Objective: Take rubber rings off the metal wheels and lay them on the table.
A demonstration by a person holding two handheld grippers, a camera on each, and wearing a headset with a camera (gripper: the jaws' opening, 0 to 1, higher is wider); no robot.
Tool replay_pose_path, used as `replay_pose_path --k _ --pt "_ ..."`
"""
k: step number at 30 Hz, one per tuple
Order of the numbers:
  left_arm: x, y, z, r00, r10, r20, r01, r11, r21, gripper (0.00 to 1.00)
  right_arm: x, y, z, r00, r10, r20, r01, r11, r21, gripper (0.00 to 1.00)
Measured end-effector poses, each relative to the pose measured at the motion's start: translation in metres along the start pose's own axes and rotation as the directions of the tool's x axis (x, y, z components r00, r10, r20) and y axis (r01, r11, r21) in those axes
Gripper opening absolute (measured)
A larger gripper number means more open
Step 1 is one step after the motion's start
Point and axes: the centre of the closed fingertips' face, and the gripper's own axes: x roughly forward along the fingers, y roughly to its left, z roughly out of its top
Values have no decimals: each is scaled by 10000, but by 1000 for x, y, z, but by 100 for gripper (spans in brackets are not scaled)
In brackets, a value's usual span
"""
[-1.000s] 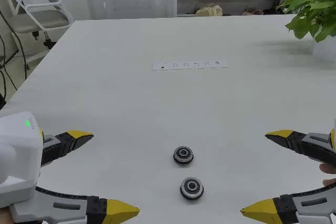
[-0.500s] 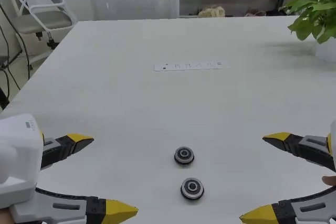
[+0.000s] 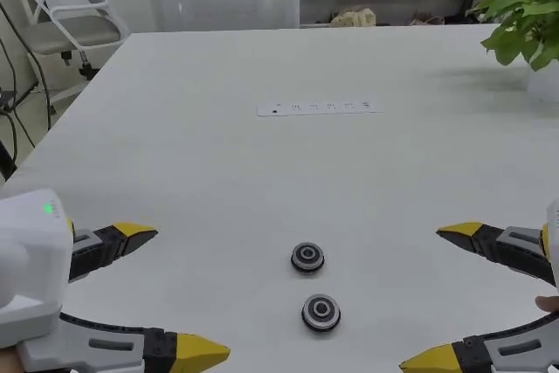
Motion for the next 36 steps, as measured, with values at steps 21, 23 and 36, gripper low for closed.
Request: replay_pose_path --k 21,23,36 --pt "0 0 1 10000 -79 30 79 10000 45 90 1 0 0 10000 58 45 -58 10000 -27 99" --pt "0 0 0 10000 -90 22 90 9999 66 90 1 0 -1 10000 80 29 -80 10000 -1 99" --pt "1 1 0 9999 -132 -60 132 9999 69 90 2 -4 2 9999 102 14 -102 9999 -66 98"
